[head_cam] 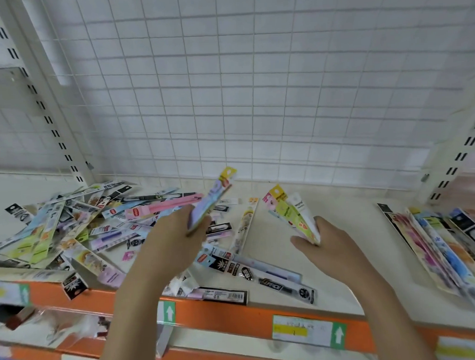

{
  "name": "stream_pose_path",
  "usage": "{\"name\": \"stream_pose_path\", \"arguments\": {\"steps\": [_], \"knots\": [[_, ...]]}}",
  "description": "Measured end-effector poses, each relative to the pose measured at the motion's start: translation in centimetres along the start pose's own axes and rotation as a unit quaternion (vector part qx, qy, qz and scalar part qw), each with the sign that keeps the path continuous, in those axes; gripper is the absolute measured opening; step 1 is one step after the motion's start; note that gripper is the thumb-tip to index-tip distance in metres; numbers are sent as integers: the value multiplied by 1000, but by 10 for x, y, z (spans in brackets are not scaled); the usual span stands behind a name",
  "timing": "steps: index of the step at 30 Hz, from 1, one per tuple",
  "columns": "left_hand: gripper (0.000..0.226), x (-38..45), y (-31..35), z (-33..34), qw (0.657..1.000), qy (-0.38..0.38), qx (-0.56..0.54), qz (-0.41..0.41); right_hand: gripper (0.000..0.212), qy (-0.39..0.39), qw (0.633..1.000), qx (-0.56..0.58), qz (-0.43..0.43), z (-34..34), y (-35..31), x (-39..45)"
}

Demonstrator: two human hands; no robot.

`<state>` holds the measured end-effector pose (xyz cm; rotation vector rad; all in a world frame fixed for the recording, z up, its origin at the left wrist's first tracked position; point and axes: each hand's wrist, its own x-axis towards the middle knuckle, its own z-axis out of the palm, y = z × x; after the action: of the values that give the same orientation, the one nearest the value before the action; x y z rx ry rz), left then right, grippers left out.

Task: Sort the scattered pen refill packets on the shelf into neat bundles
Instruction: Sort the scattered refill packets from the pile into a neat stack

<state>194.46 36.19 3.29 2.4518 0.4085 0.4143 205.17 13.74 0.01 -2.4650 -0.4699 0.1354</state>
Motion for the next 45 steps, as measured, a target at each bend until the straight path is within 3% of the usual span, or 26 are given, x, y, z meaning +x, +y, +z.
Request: {"name": "stream_pose_path", "arguments": {"steps": [4, 8, 13, 17, 20, 24, 28, 33, 38, 42, 45], "knots": [[28, -7, 1, -11, 994, 87, -57, 11, 19, -29, 999, -21, -34, 5, -7, 4], [32, -10, -9, -14, 984, 142, -100, -36, 18, -101, 991, -35, -82, 16, -19, 6], [31, -11, -14, -18, 970, 158, -154, -99, 37, -145, 981, -66, -107, 32, -30, 9], [31, -9, -18, -14, 976, 154, -124, -96, 44, -163, 969, -138, -126, 37, -33, 9], [33, -6, -17, -8, 978, 142, -121, -93, 36, -170, 969, -139, -113, 35, -29, 10], [36, -1, -14, 1, 981, 131, -112, -89, 19, -131, 982, -108, -78, 19, -18, 13], [35, 7, -11, 11, 988, 105, -70, -92, 17, -46, 993, -103, -44, -1, 2, 15], [41, 22, -1, 30, 994, 8, -24, -108, 22, 49, 997, -52, -12, -24, 22, 11], [32, 46, 12, 60, 994, -85, 48, -59, 19, 120, 992, -30, 8, -41, 33, 3], [29, 64, 25, 80, 988, -99, 93, -68, 12, 161, 987, 22, 4, -49, 39, -5], [29, 72, 32, 93, 982, -70, 152, -82, 26, 197, 979, 48, -22, -52, 41, -9]]}}
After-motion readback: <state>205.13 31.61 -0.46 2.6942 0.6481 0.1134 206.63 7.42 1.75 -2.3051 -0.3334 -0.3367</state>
